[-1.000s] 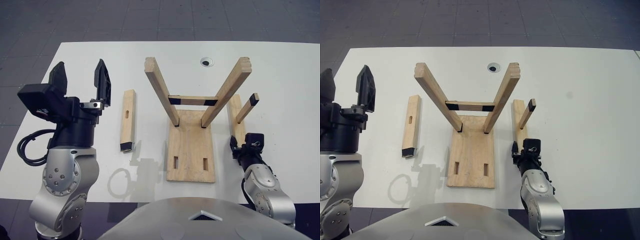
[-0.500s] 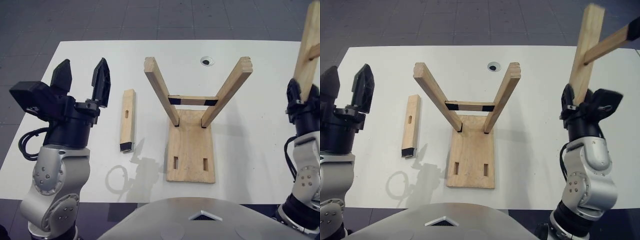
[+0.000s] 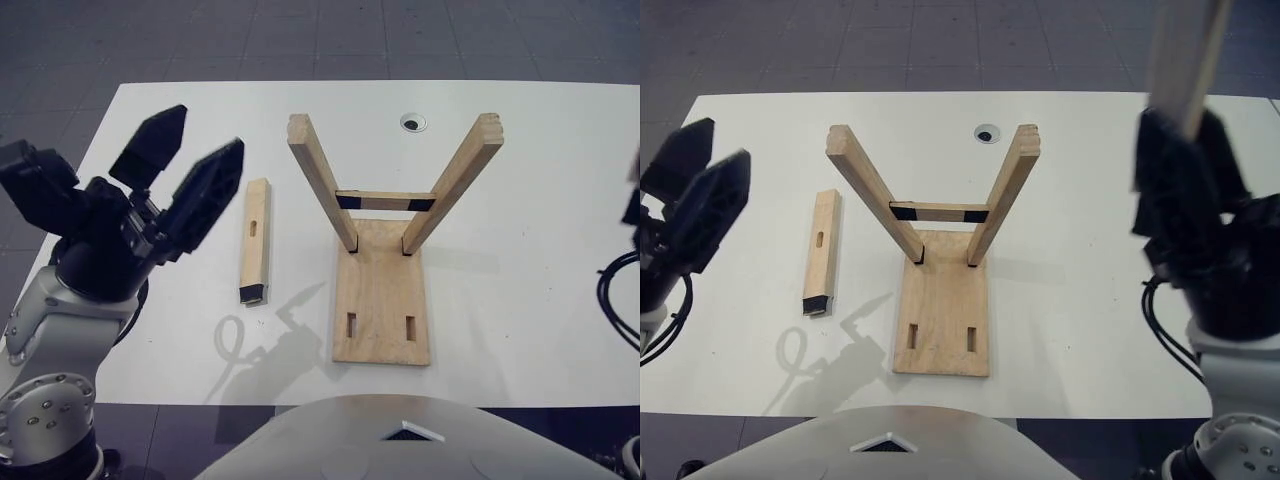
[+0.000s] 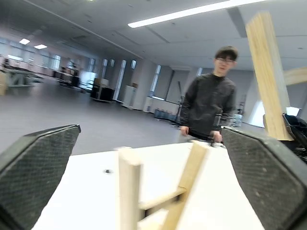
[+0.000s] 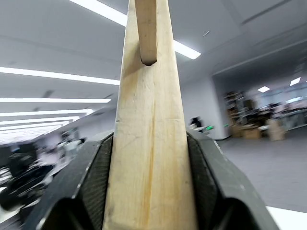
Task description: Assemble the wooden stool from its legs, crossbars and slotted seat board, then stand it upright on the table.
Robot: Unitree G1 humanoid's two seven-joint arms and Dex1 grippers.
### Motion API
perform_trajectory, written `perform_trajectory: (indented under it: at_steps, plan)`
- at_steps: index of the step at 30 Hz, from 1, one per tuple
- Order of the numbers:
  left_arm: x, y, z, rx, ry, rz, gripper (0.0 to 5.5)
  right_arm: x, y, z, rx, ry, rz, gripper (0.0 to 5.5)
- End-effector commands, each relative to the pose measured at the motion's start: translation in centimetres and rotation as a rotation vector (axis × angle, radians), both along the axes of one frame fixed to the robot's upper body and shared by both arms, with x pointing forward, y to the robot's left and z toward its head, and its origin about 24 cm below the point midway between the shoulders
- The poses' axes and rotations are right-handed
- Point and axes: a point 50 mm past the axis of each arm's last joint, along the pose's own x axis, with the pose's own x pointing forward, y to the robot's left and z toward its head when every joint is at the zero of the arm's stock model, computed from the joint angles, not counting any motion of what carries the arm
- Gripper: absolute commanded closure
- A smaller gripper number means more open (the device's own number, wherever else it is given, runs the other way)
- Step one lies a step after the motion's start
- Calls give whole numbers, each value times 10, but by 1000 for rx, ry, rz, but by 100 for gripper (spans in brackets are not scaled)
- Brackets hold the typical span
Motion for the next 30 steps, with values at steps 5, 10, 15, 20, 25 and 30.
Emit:
perform_trajectory:
  at_steps: [5,10,15,20,25,30]
  plan:
    - [-23,-39,1,19,-23,-293,0,-8,38,-34,-122,105,198,347]
    - [-24,-53,-3,14,-21,-334,0,-11,50,-46,-160,109,217,347]
    - [-23,-64,-8,14,-28,-405,0,-17,60,-53,-187,115,303,347]
    - [-18,-64,-17,59,-28,-444,0,-23,69,-53,-193,99,447,347]
    - [-17,-64,-23,68,-27,-501,0,-27,75,-54,-201,108,530,347]
    - [-24,-61,-29,61,-28,-643,0,-25,78,-53,-195,128,598,347]
